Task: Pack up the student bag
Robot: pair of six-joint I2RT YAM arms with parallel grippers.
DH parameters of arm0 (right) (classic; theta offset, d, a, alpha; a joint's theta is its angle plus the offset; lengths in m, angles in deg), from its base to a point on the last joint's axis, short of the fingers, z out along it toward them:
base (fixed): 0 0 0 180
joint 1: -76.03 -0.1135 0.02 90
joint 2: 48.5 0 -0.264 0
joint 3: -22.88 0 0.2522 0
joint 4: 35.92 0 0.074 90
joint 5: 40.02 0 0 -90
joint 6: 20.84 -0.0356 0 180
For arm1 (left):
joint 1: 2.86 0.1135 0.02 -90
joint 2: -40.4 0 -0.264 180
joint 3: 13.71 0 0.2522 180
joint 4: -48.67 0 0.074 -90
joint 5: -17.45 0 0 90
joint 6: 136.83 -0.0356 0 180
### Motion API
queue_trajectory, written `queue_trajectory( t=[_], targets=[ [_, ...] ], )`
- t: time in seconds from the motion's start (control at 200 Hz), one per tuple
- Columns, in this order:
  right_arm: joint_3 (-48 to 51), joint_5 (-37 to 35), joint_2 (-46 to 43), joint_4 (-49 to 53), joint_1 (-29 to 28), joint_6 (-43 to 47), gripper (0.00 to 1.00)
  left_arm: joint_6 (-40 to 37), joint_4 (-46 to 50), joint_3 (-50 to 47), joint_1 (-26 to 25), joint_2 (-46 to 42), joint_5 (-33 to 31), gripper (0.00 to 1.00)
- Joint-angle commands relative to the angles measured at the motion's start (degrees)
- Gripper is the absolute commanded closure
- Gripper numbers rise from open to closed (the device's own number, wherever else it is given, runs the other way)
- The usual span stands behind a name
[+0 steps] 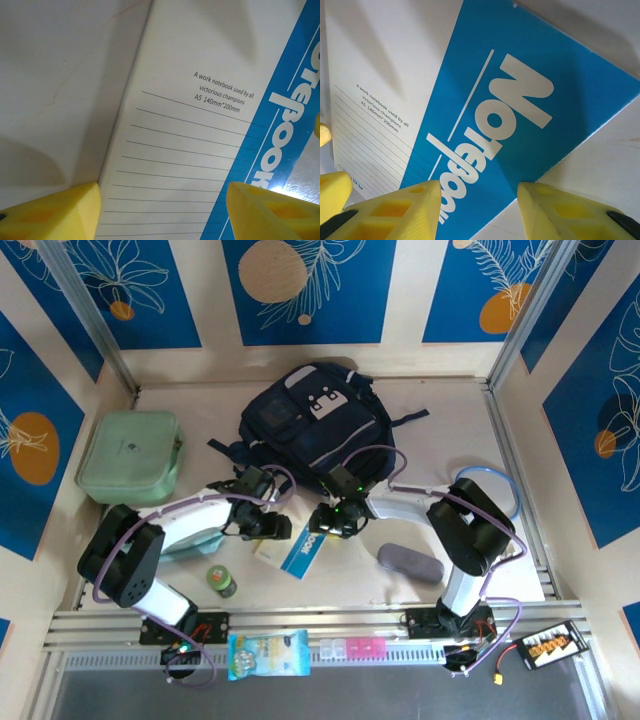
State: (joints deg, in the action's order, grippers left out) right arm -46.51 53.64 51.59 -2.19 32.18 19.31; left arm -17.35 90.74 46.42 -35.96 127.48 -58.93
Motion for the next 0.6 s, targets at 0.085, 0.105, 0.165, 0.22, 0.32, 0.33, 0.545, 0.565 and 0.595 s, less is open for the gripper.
queue_trajectory(
  t=[0.085, 0.105, 0.165, 0.22, 0.32, 0.33, 0.545, 0.565, 0.595],
  targets=[
    [0.62, -0.88, 3.22, 2.71, 0.0, -1.04, 0.53, -1.44, 0.79, 1.0, 0.4, 0.24, -1.95, 0.33],
    [0.62, -0.86, 3.27, 2.71, 0.04, -1.04, 0.53, -1.44, 0.69, 0.96, 0.41, 0.41, -1.86, 0.33],
    [0.6, -0.85, 3.48, 2.71, -0.06, -1.02, 0.53, -1.38, 0.2, 0.91, 0.4, 1.12, -0.91, 0.33],
    [0.53, -0.71, 3.6, 2.78, -0.14, -0.91, 0.53, -1.1, -0.23, 0.7, 0.37, 1.78, -0.09, 0.33],
    [0.44, -0.76, 3.7, 2.71, -0.04, -0.91, 0.53, -0.68, -1.13, 0.22, 0.33, 2.68, 2.01, 0.36],
    [0.44, -0.69, 3.7, 2.71, -0.08, -0.88, 0.53, -0.65, -1.22, 0.17, 0.37, 2.77, 2.32, 0.36],
    [0.35, -0.28, 4.21, 2.63, -0.08, -0.87, 0.53, 0.18, -2.05, 0.52, 0.27, 2.14, 10.48, 0.43],
    [0.35, -0.24, 4.27, 2.58, -0.09, -1.01, 0.53, 0.27, -2.27, 0.61, 0.25, 1.79, 11.58, 0.44],
    [0.35, -0.23, 4.36, 2.53, -0.09, -1.04, 0.53, 0.47, -2.36, 0.81, 0.25, 1.44, 12.77, 0.45]
  ],
)
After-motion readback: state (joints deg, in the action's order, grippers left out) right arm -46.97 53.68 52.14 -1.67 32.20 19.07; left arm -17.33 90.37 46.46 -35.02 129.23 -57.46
